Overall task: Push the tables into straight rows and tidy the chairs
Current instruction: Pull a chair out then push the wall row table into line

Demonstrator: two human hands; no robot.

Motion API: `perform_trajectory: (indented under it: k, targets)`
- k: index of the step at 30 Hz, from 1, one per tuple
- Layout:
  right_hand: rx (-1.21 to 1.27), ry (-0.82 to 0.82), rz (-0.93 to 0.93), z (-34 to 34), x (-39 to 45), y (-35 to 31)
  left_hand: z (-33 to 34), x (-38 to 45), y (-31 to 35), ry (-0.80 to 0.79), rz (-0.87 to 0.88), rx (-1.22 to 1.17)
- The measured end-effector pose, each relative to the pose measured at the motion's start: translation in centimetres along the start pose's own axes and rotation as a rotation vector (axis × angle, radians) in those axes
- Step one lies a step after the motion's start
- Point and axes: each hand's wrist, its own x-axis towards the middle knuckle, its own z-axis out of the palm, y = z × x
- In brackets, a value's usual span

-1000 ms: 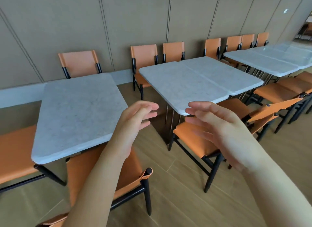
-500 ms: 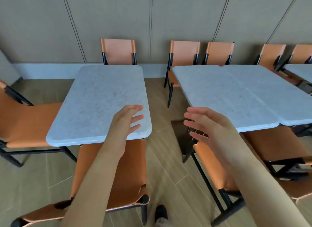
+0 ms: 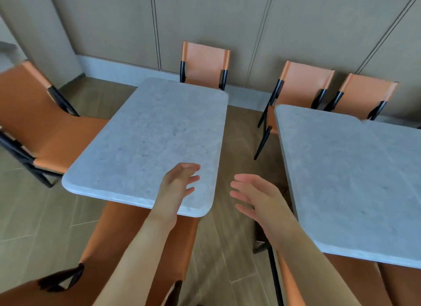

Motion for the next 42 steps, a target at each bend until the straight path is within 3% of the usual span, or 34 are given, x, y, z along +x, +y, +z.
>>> perform_trajectory:
  k: [5,12,15,18,23,28,32,42]
  targets:
    - [0.085,-0.064,0.165,1.6,6.5,3.7,2.0,2.5,-3.6,0.178,-0.167,-0.104]
    - [0.096,-0.144,0.338,2.4,15.3,11.3,6.6,6.9,-9.3,0.374,-0.263,-0.108]
    - [0.103,-0.214,0.424,1.5,18.2,13.4,7.4,8.9,-12.4,0.605,-0.303,-0.070]
    - [0.047,-0.245,0.546,-0.4,20.9,15.6,8.6,10.6,-15.1,0.894,-0.452,-0.106]
    - [0.104,-0.301,0.725,-1.1,25.7,19.2,8.6,14.6,-19.6,1.136,-0.559,-0.301]
    - [0.486,-0.414,0.949,1.3,27.9,22.7,7.5,16.7,-22.7,1.230,-0.531,-0.396]
    - [0.612,-0.446,0.945,3.2,28.8,24.2,6.0,17.5,-23.7,1.171,-0.636,-0.506]
    - [0.537,-0.516,0.894,5.1,29.7,25.0,5.1,17.0,-24.4,1.024,-0.664,-0.501]
